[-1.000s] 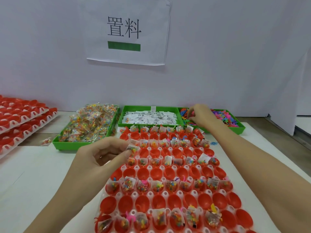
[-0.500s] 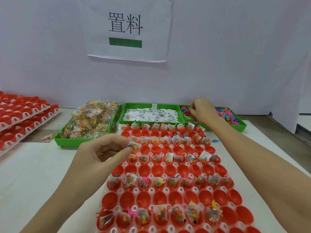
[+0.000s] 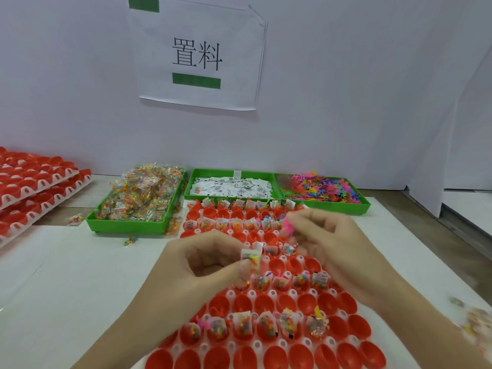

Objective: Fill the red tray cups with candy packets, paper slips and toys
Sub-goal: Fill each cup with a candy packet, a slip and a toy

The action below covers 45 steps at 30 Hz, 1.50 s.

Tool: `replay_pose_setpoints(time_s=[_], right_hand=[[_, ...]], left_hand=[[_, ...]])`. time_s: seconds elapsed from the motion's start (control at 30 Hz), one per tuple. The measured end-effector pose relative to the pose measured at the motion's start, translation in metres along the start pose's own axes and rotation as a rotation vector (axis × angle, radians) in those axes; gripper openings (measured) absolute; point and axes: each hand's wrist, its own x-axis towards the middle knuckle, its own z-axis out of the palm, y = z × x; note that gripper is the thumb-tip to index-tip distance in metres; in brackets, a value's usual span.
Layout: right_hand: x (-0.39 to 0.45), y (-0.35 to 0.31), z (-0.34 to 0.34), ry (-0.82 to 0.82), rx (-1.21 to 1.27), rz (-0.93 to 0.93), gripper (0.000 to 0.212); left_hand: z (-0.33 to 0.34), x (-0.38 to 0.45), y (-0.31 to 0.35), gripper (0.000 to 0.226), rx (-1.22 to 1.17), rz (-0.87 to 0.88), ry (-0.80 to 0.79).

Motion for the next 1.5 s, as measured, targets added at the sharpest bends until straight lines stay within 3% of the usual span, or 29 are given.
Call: replay_pose_setpoints(time_s=[0.2,0.4,0.6,0.83,1.07,1.23,1.5], right_hand=[[-0.042,0.004,0.038,0.000,-0.039,-0.078,0.025],[-0.045,-0.001,0.026,-0.056,-0.117,-0.099,0.014],[-0.049,-0.008,0.007,-0.162,-0.237,-0.120,0.010],[-0.060,-0.025,-0.037,-0.225,-0.396,-0.069,0.007],[-0.065,-0.025,-0.072,-0.312,-0.465,0.169,0.006],[-0.060,-0.014,-0.072,-0.340,-0.550,0.281,0.006],[-0.058,-0.006,-0.066,-0.332,-0.654,0.244,0.006]], left_hand=[[0.017,-0.007,-0.001,0.012,0.064,0.034,-0.005],[0.020,-0.006,-0.006,0.026,0.080,0.021,0.051],[0.029,-0.006,-0.007,0.021,0.131,0.042,0.063],[0.063,0.003,0.009,0.010,0.266,0.111,-0.118],[0.100,0.023,0.014,0.009,0.543,0.233,-0.300],[0.110,0.032,0.007,0.013,0.740,0.231,-0.415],[0.108,0.033,-0.005,0.013,0.857,0.206,-0.422]])
